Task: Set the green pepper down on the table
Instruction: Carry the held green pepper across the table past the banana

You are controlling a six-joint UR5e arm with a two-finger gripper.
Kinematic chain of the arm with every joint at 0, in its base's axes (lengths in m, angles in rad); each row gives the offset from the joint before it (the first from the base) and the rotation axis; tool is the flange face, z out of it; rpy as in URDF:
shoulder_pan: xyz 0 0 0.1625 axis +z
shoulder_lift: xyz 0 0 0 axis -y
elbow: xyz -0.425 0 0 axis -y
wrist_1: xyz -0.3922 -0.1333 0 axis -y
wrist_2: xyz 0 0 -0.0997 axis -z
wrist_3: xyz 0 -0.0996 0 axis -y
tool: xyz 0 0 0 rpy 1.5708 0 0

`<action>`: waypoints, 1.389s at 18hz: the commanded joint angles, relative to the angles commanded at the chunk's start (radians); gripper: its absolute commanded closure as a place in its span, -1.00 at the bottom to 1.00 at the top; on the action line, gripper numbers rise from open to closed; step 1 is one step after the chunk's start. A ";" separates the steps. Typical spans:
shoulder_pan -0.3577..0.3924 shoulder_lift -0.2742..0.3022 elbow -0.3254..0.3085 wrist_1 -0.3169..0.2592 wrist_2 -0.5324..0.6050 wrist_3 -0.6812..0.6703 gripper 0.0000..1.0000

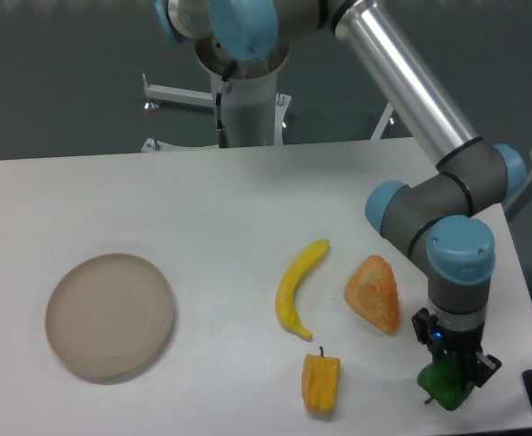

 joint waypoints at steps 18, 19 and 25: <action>-0.176 0.439 -0.611 -0.005 -0.155 -0.533 0.56; -0.190 0.447 -0.625 -0.003 -0.166 -0.585 0.55; -0.239 0.479 -0.735 0.000 -0.228 -0.679 0.54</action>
